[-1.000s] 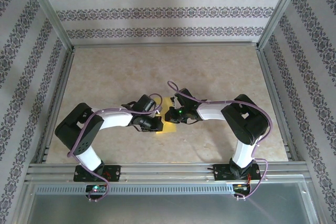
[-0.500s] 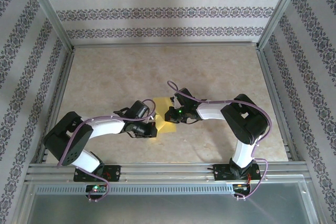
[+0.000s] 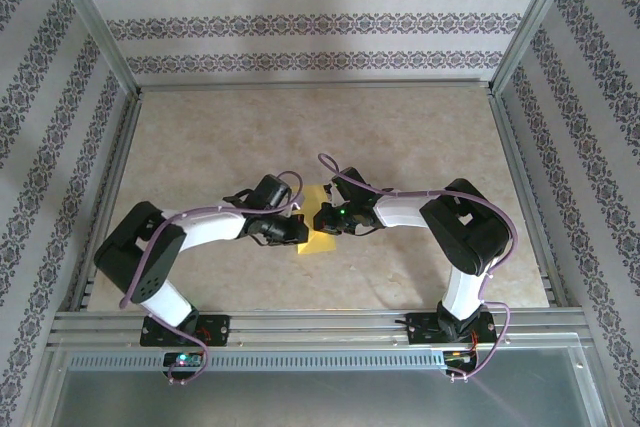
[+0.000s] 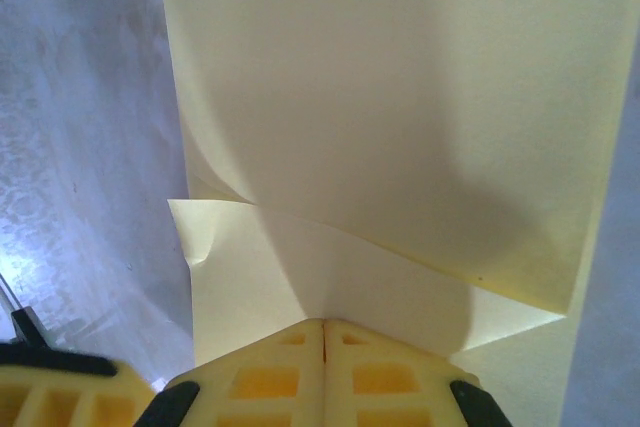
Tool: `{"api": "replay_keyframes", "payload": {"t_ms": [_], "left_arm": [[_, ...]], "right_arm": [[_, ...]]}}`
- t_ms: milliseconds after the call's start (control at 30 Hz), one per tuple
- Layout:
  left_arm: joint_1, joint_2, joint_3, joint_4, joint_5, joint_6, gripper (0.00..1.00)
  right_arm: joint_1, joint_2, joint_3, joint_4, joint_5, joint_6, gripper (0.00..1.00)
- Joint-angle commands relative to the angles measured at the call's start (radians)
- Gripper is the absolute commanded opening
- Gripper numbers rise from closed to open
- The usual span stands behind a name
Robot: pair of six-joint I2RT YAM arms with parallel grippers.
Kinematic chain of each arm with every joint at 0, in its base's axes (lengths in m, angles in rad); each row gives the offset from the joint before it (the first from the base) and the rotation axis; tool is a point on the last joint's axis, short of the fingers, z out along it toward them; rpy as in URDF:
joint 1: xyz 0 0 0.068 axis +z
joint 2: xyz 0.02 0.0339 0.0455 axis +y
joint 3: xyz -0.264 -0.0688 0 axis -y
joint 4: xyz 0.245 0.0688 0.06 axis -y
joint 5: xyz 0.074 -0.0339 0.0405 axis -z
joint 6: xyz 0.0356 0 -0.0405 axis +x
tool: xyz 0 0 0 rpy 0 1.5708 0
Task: Fold a paper plane with a square sheet of paper (fold left side to right side)
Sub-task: Fold the triangle a second time at the center of the table.
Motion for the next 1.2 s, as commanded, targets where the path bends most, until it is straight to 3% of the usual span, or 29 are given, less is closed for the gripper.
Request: {"api": "replay_keyframes", "payload": {"t_ms": [0,533,1167], "left_arm": [[0.010,0.056,0.043,0.034,0.020,0.022,0.00],[0.010,0.140,0.094,-0.023,-0.018,0.074,0.00],[0.005,0.019,-0.047,-0.114,-0.036,0.134,0.00]], "right_arm": [[0.007,0.031,0.004,-0.046,0.044,-0.012,0.00],[0.010,0.033,-0.004,-0.047,0.053,-0.012,0.00],[0.007,0.052,0.001,-0.052,0.055,-0.012,0.00]]}}
